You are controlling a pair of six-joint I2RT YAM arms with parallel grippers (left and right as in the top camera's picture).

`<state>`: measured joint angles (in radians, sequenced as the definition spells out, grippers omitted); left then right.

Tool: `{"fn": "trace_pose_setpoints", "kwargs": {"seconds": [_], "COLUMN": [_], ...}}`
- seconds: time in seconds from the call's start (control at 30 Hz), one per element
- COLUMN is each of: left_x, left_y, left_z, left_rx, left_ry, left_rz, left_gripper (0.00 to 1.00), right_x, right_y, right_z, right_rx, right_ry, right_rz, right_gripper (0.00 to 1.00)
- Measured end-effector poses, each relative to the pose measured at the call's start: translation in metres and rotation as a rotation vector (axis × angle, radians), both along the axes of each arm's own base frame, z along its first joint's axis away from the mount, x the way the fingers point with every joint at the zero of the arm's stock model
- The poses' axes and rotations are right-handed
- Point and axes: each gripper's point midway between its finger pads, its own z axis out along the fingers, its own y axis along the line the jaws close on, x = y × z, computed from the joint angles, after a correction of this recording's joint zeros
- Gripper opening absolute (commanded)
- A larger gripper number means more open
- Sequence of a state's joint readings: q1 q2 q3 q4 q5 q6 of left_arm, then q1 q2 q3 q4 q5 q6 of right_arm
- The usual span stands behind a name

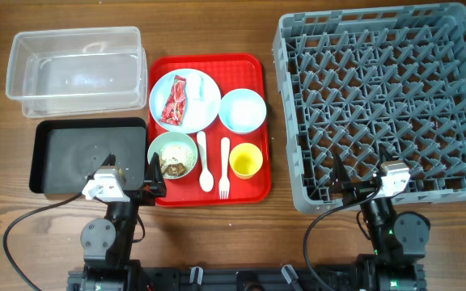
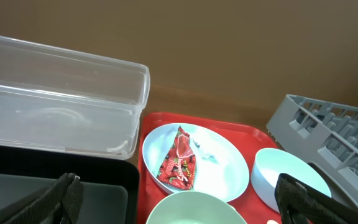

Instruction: Sort waste into correct bins and load items into the dishwasher rack

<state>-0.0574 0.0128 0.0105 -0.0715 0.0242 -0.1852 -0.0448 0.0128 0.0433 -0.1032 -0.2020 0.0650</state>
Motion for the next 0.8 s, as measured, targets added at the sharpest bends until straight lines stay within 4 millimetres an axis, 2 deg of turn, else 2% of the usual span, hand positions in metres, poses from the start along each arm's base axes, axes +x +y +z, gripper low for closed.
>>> {"fn": "trace_pose_setpoints", "kwargs": {"seconds": [0.43, 0.57, 0.6, 0.7, 0.8], "left_x": [0.000, -0.004, -0.006, -0.002, 0.004], "left_y": [0.000, 0.002, 0.002, 0.002, 0.002], "left_z": [0.000, -0.009, -0.014, 0.001, 0.020], "left_rx": [-0.026, -0.055, -0.056, -0.056, -0.067], "left_ry": [0.003, 0.090, 0.160, 0.245, 0.384], "left_rz": [0.002, 0.015, 0.019, 0.025, 0.036], "left_gripper": [1.00, 0.99, 1.00, 1.00, 1.00], "right_x": [0.000, 0.003, 0.004, 0.009, 0.017], "right_y": [0.000, -0.004, -0.004, -0.006, -0.008], "right_z": [0.000, -0.005, 0.000, 0.016, 0.023], "right_rx": [0.016, 0.062, 0.069, 0.074, 0.083], "right_ry": [0.003, 0.050, 0.073, 0.182, 0.370], "right_rz": [-0.001, -0.027, -0.031, -0.042, -0.059], "right_gripper": [1.00, 1.00, 1.00, 1.00, 1.00]}}
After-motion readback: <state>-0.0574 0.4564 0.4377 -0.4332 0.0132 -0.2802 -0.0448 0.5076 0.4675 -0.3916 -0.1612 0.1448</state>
